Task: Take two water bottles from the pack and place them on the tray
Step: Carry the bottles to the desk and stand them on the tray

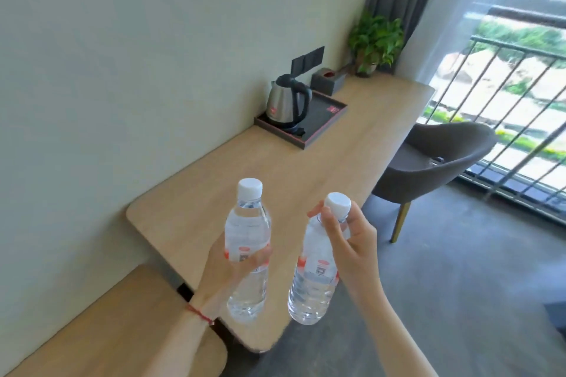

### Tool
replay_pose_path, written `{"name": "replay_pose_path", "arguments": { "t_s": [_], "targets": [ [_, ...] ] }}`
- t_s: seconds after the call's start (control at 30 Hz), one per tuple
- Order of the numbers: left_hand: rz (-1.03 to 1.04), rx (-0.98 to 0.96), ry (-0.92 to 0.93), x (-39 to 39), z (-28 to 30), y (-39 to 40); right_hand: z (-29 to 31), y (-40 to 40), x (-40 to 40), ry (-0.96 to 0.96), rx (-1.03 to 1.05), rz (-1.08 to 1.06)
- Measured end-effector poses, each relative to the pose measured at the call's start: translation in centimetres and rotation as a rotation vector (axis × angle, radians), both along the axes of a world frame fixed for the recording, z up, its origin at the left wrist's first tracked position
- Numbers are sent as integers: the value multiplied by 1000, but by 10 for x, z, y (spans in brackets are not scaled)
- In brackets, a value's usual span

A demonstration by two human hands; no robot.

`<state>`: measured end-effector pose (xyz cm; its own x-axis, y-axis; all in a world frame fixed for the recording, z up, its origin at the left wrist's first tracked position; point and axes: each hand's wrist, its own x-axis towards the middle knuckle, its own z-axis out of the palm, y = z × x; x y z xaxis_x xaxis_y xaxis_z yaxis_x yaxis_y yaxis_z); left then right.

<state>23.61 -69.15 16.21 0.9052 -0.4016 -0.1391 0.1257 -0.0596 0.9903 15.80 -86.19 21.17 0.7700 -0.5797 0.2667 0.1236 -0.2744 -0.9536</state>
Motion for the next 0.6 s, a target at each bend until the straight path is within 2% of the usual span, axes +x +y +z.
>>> {"name": "replay_pose_path", "arguments": {
  "t_s": [0.33,0.6],
  "targets": [
    [-120,5,23,85,8,-187,13,-179,72,-33,-62,-122],
    [-6,-2,40,113,-7,-329,-6,-326,122,-81,-76,-1]
  ]
}}
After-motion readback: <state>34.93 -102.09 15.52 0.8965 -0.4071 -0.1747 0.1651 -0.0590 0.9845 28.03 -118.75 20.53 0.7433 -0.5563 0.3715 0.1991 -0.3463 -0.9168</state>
